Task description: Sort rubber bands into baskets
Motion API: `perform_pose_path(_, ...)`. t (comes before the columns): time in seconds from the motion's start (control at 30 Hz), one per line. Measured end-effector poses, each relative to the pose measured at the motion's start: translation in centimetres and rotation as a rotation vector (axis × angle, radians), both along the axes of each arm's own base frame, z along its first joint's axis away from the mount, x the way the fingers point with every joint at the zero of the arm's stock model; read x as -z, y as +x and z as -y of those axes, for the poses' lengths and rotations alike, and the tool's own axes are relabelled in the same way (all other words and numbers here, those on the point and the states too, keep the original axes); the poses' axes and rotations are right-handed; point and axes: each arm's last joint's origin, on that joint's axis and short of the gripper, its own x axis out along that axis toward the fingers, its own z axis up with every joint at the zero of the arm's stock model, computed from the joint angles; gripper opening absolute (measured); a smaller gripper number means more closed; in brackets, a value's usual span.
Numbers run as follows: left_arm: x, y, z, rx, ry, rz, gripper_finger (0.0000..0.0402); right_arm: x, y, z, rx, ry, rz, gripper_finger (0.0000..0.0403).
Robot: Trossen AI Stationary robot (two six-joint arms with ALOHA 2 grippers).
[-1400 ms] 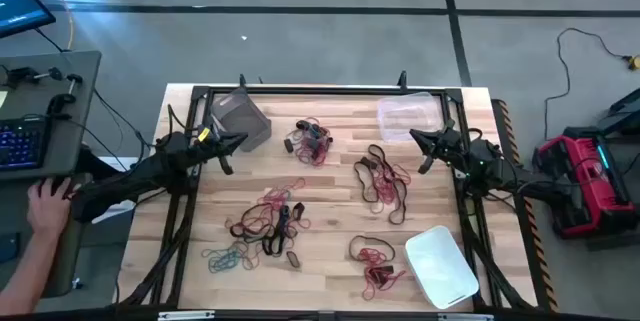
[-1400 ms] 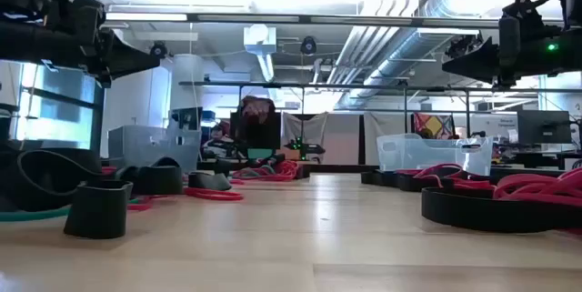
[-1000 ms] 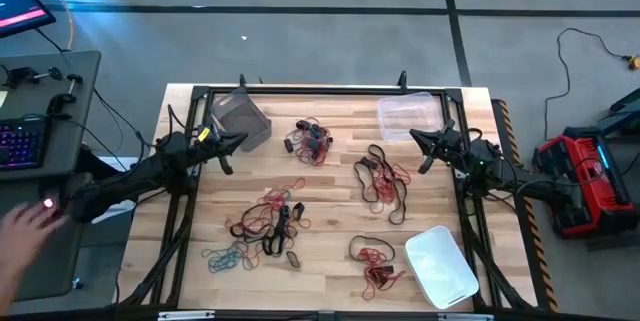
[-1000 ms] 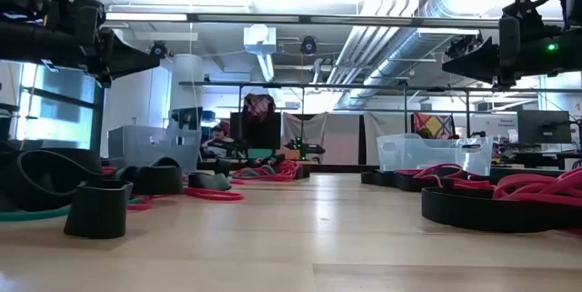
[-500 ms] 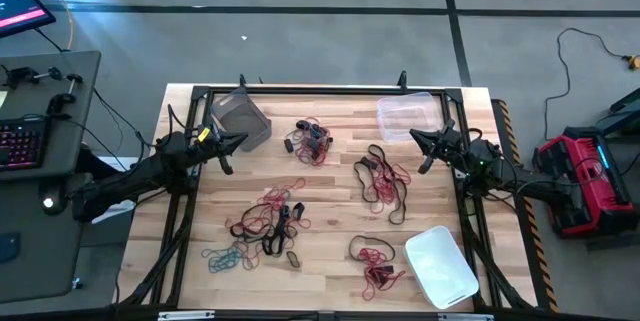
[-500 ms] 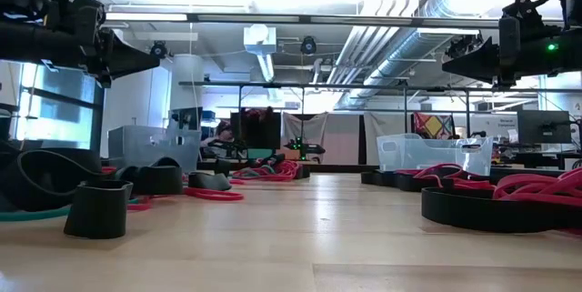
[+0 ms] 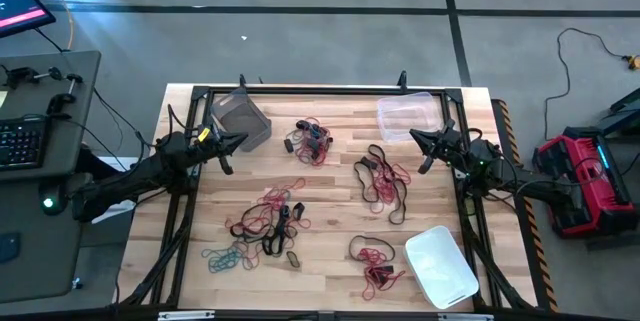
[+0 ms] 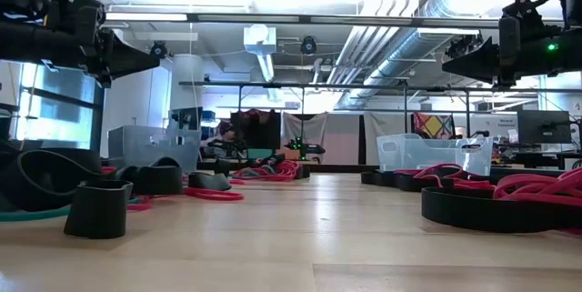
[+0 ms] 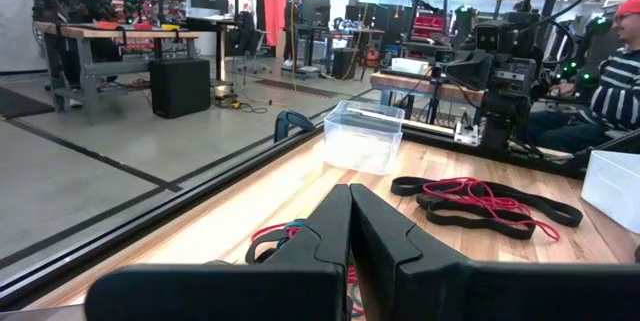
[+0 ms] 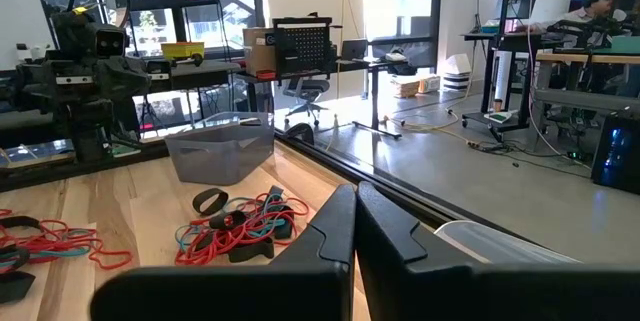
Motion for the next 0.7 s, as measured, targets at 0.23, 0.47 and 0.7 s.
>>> perform_pose_path(0.23,-0.1,0.0,0.0,0.0,0.002,0.005,0.0,0.0,0.0,0.0,0.0,0.0,0.0,0.0)
perform_pose_path(0.47,-1.0,-0.1,-0.1,-0.051,0.06,0.08,0.0,0.0,0.0,0.0,0.0,0.0,0.0,0.0)
perform_pose_path(0.7,-1.1,0.0,0.2,0.058,0.086,0.084,0.0,0.0,0.0,0.0,0.0,0.0,0.0,0.0)
